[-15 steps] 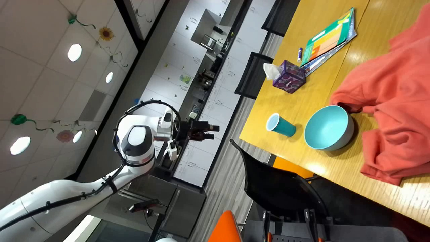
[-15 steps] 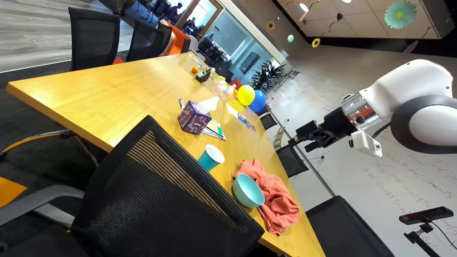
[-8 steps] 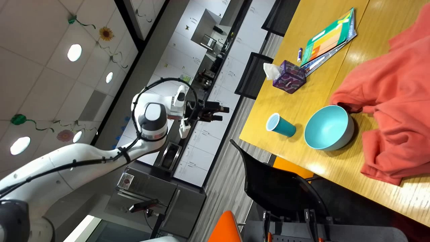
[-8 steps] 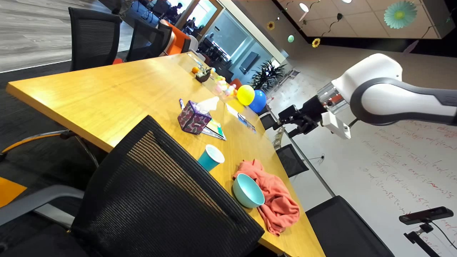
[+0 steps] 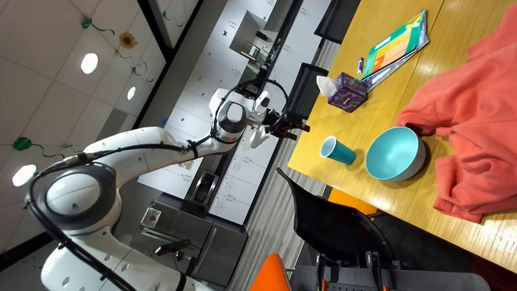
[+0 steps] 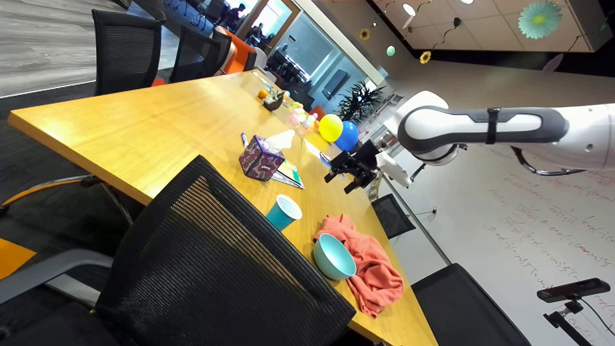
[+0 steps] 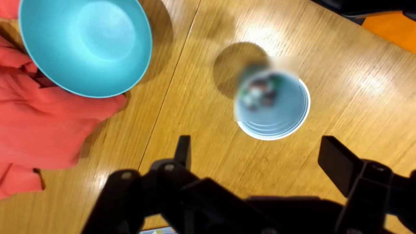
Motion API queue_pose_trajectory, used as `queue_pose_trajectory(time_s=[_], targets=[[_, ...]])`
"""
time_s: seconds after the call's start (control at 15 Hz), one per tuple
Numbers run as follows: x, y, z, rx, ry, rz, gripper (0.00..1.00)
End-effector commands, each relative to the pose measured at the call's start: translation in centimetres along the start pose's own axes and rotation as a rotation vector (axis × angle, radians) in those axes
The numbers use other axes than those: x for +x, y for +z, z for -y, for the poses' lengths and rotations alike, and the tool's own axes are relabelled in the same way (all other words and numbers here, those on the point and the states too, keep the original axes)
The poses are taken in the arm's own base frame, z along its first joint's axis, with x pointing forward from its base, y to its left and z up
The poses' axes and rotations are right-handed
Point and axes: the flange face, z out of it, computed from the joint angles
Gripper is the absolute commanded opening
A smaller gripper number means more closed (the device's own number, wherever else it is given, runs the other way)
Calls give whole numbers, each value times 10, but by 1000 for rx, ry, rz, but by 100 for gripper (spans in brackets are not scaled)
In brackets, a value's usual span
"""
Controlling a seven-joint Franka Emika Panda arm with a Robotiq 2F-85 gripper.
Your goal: Pour the contents of the teal cup into the teal bowl
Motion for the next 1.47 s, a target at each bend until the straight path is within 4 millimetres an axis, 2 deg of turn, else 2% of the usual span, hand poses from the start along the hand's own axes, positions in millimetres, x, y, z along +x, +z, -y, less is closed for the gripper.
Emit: queue_pose_trajectory(time_s=[0.0, 0.07, 0.2, 0.47, 1.0, 1.4], targets=[[21, 39, 18, 1, 4, 37, 100], [9, 27, 11, 9, -8, 36, 100], [14, 45, 17, 6, -14, 55, 100], [19, 45, 17, 6, -13, 49, 100], [34, 103, -13, 64, 71, 47, 100], [43, 138, -17, 67, 94, 21, 100]])
